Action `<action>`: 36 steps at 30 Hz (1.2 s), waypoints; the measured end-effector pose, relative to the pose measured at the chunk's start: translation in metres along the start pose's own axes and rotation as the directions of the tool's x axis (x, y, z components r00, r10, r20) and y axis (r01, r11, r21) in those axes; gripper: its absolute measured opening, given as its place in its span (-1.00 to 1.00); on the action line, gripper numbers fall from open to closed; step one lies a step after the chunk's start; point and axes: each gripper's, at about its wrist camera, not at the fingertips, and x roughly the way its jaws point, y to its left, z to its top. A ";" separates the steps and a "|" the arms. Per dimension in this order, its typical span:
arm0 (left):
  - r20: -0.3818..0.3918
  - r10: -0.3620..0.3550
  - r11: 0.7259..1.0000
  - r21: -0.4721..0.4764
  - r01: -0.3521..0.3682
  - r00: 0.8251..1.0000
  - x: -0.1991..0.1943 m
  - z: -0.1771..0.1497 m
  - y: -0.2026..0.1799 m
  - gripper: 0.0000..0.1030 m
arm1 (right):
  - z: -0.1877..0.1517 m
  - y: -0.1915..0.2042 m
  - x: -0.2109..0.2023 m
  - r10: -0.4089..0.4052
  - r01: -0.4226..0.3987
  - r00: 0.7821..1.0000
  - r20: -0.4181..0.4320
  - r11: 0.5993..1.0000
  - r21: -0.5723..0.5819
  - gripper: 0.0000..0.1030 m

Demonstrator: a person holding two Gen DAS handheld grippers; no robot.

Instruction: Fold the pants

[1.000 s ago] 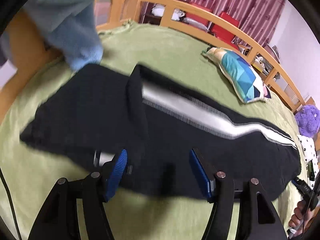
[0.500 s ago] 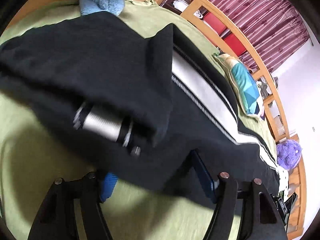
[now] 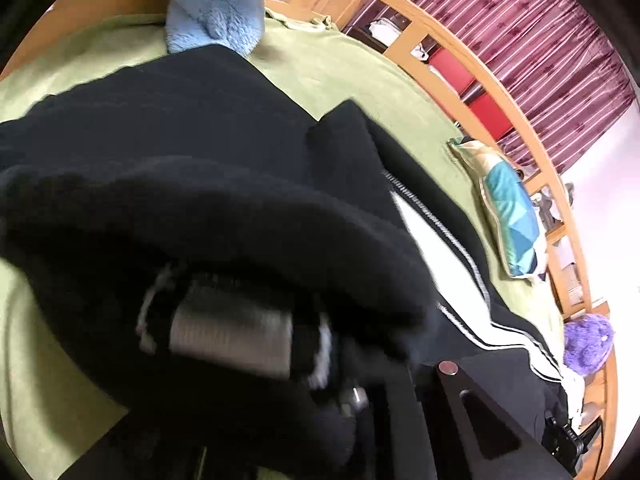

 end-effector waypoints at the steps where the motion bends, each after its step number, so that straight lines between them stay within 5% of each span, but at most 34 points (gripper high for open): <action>1: 0.001 0.003 1.000 0.009 -0.003 1.000 -0.007 -0.003 -0.001 -0.78 | -0.001 0.000 -0.009 0.000 0.000 1.000 0.004 1.000 0.005 -0.74; 7: -0.038 -0.004 1.000 0.023 0.005 0.999 -0.056 -0.035 0.001 -0.80 | -0.023 -0.014 -0.079 -0.031 0.031 1.000 0.000 0.999 -0.017 -0.75; 21: -0.198 -0.032 0.993 0.107 0.054 0.980 -0.174 -0.181 0.019 -0.77 | -0.103 -0.123 -0.267 -0.161 0.160 0.986 -0.045 0.987 -0.011 -0.73; 26: -0.282 -0.028 0.995 0.089 0.055 0.959 -0.178 -0.192 0.034 -0.54 | -0.140 -0.126 -0.284 -0.313 0.300 0.947 -0.072 0.942 -0.151 -0.37; 30: -0.249 0.017 0.982 0.185 0.030 0.968 -0.210 -0.205 0.038 -0.23 | -0.165 -0.109 -0.318 -0.354 0.342 0.935 -0.011 0.911 -0.231 -0.23; 36: -0.150 0.036 0.949 0.314 0.013 0.988 -0.253 -0.208 0.036 0.06 | -0.184 -0.073 -0.349 -0.271 0.280 0.960 0.069 0.931 -0.234 0.03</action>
